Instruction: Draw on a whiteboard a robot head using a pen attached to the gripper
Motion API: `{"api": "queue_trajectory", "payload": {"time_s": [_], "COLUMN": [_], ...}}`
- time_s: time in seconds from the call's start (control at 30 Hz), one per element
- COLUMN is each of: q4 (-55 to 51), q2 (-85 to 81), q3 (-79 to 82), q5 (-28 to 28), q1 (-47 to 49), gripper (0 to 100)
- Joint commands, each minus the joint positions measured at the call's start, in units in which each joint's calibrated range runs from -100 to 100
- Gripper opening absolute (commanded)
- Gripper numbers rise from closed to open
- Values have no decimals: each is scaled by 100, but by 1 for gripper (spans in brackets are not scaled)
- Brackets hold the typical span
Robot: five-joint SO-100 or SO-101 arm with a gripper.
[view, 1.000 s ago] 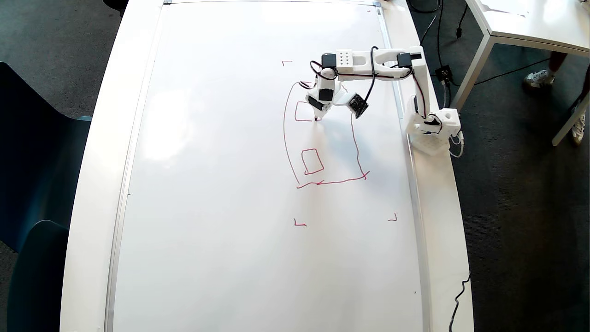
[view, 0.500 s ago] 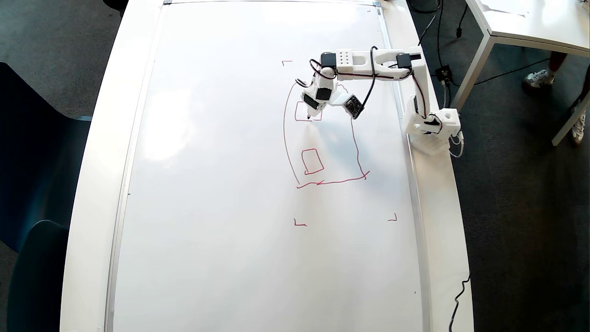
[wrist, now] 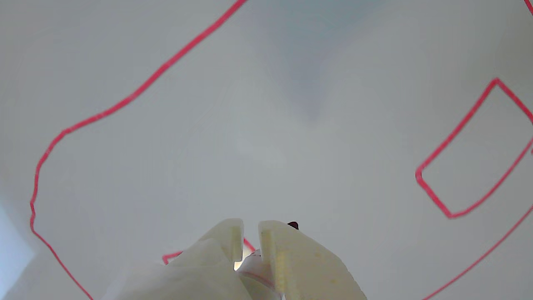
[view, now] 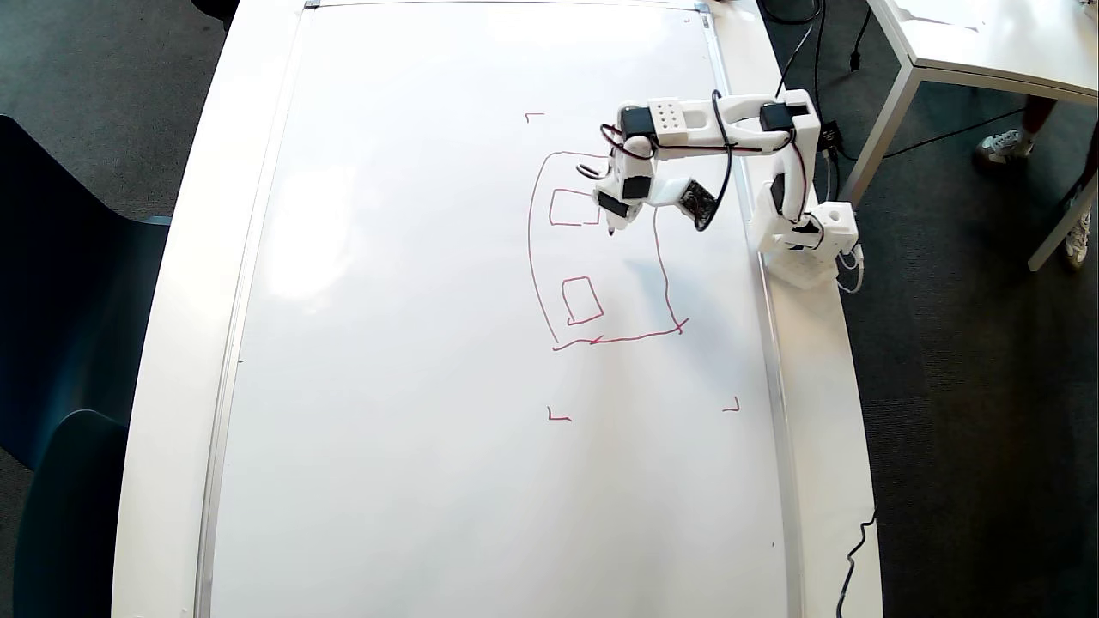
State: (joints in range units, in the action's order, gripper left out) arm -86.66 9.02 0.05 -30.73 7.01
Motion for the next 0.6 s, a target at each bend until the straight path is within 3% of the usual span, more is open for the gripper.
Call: {"api": "queue_trajectory", "payload": {"time_s": [0.0, 0.57], "q4": [125, 238], "q2": [-529, -495], "q3": [554, 899], "q5": [161, 263], "q1": [68, 437], "gripper": [1, 1]}}
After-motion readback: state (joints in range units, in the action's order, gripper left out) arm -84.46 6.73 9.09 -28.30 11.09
